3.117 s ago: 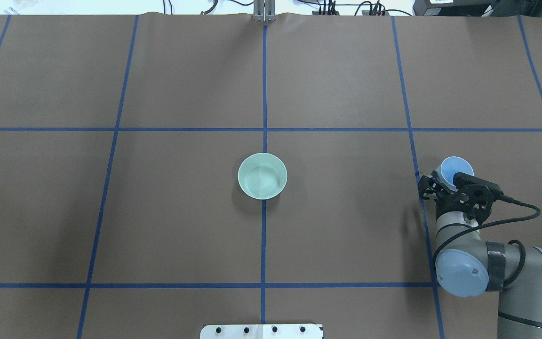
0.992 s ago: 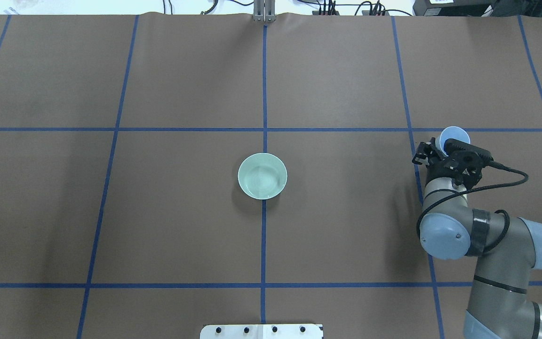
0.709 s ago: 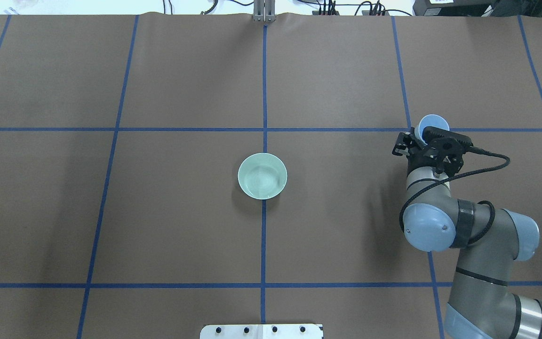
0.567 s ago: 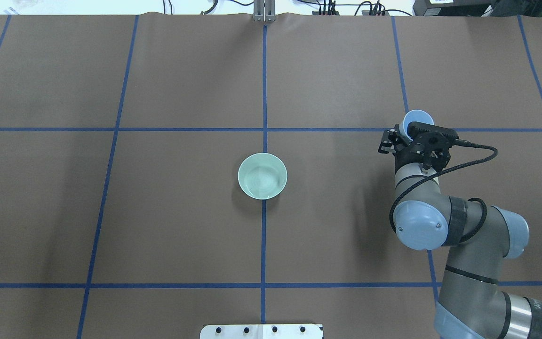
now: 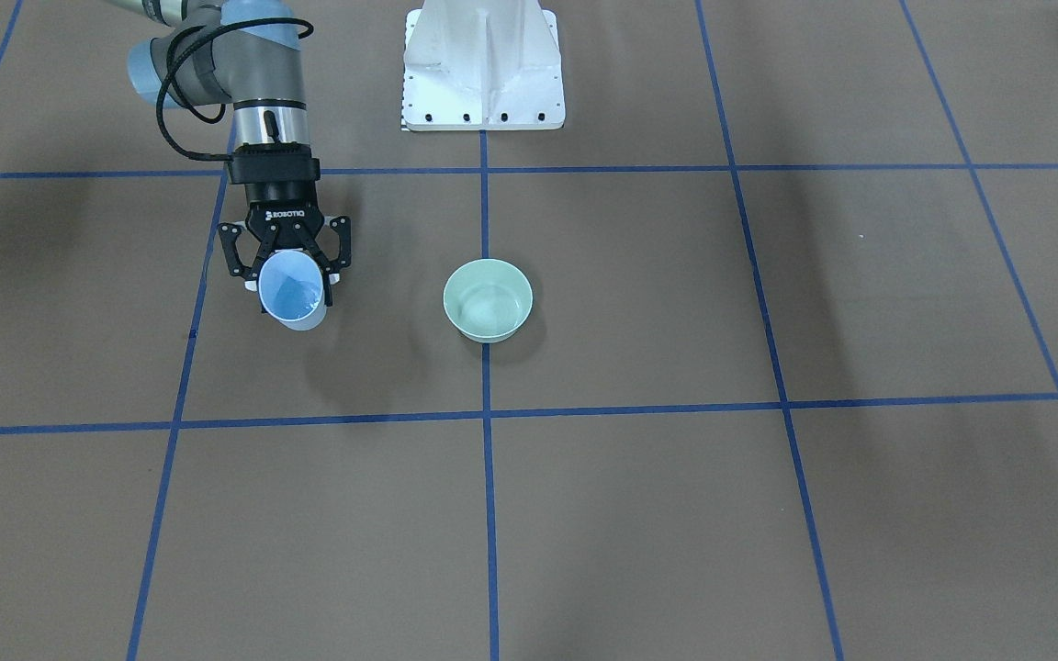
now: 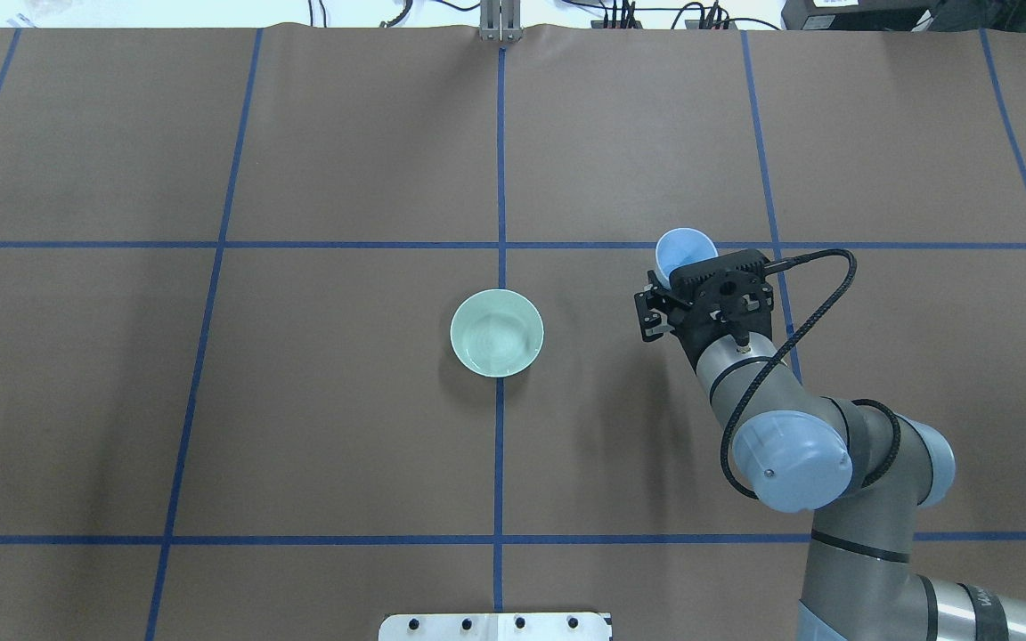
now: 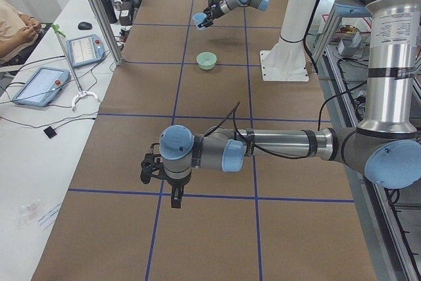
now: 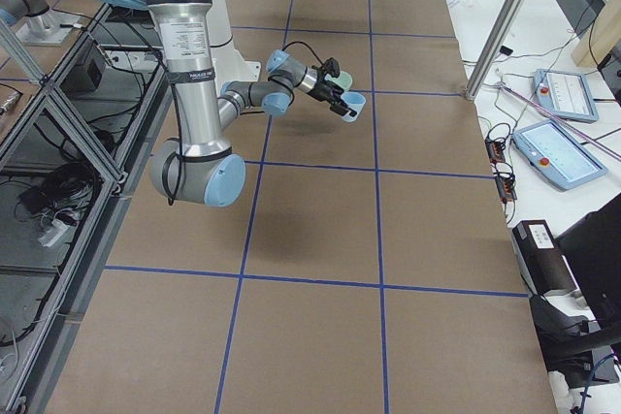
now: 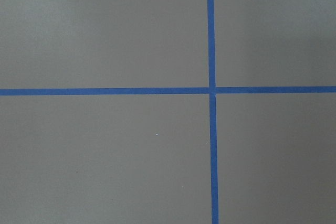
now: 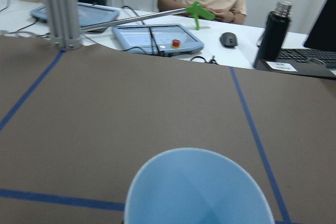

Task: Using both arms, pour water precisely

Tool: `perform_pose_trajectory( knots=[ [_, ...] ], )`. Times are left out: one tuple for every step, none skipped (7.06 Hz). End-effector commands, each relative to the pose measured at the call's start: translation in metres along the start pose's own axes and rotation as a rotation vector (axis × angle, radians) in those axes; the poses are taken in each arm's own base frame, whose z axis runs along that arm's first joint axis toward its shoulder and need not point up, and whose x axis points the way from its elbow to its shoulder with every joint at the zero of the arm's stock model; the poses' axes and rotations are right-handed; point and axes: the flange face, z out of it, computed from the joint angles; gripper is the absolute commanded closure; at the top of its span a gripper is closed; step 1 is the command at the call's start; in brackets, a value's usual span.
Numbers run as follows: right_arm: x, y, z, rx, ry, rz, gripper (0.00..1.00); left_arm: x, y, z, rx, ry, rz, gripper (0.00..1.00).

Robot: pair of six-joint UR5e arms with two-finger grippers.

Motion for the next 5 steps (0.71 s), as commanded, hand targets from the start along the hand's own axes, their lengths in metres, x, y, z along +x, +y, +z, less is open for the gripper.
perform_pose_trajectory(
  knots=[
    [-0.019, 0.003, -0.016, -0.014, -0.235, -0.196, 1.00, 0.000, 0.000, 0.000, 0.001, 0.000, 0.001, 0.00],
    [-0.029, -0.001, -0.020, -0.038, -0.342, -0.265, 1.00, -0.001, 0.001, 0.001, 0.000, 0.000, 0.000, 0.00],
    [-0.049, -0.011, -0.026, -0.081, -0.459, -0.291, 1.00, -0.002, 0.004, 0.002, -0.005, 0.001, -0.005, 0.00],
    [-0.059, -0.012, -0.025, -0.129, -0.483, -0.306, 1.00, -0.003, 0.005, 0.003, -0.006, 0.001, -0.006, 0.00],
    [-0.071, -0.025, -0.017, -0.212, -0.477, -0.332, 1.00, -0.005, 0.008, 0.004, -0.009, 0.001, -0.011, 0.00]
  ],
)
